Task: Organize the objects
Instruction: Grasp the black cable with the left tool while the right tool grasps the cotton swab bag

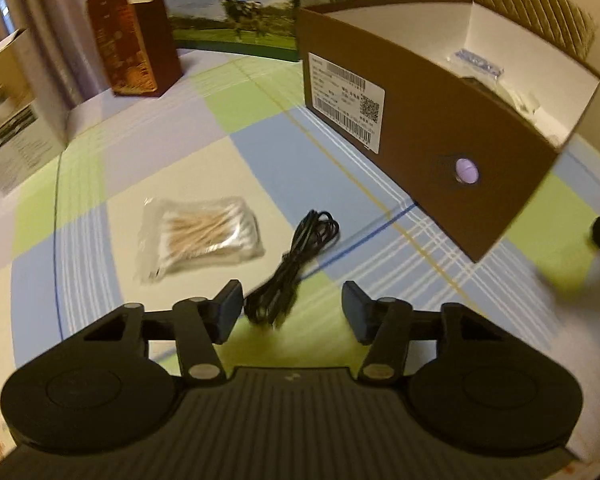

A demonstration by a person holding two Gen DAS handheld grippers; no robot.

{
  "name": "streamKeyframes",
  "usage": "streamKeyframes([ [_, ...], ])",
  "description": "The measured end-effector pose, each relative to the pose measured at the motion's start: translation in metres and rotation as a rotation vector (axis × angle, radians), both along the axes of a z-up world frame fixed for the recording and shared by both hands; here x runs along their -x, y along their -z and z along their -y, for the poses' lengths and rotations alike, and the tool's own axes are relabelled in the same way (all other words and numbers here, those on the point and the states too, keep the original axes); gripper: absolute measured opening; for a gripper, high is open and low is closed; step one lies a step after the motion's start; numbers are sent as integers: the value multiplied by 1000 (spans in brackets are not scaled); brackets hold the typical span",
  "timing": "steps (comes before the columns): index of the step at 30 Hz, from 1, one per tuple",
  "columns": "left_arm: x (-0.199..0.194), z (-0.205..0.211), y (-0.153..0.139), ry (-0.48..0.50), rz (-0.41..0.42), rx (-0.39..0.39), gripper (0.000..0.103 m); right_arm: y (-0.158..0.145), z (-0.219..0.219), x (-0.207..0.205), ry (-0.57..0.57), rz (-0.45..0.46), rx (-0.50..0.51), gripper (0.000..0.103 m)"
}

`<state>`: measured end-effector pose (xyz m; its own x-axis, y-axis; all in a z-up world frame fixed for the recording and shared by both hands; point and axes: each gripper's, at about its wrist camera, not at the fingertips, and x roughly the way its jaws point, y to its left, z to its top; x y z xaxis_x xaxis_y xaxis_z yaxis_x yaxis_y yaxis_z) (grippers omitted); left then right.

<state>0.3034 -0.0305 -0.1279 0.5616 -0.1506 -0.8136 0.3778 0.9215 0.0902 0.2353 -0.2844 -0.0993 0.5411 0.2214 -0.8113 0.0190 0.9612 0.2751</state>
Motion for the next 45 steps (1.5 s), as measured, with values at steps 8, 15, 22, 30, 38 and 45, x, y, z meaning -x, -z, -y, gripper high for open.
streamKeyframes([
  [8, -25, 6, 21, 49, -45, -56, 20, 6, 3, 0, 19, -29, 7, 101],
  [15, 2, -25, 17, -8, -71, -20, 15, 6, -19, 5, -65, -32, -10, 101],
  [22, 50, -88, 12, -229, -101, 24, 14, -10, -88, 13, -390, 87, -25, 87],
  [30, 66, -152, 8, -553, -87, 91, 13, 2, -171, -30, -643, 192, 32, 63],
  [38, 61, -166, 7, -643, -85, 125, 13, 46, -229, -98, -727, 197, 161, 63],
  [45, 55, -167, 11, -660, -105, 135, 15, 70, -255, -118, -830, 199, 247, 65],
])
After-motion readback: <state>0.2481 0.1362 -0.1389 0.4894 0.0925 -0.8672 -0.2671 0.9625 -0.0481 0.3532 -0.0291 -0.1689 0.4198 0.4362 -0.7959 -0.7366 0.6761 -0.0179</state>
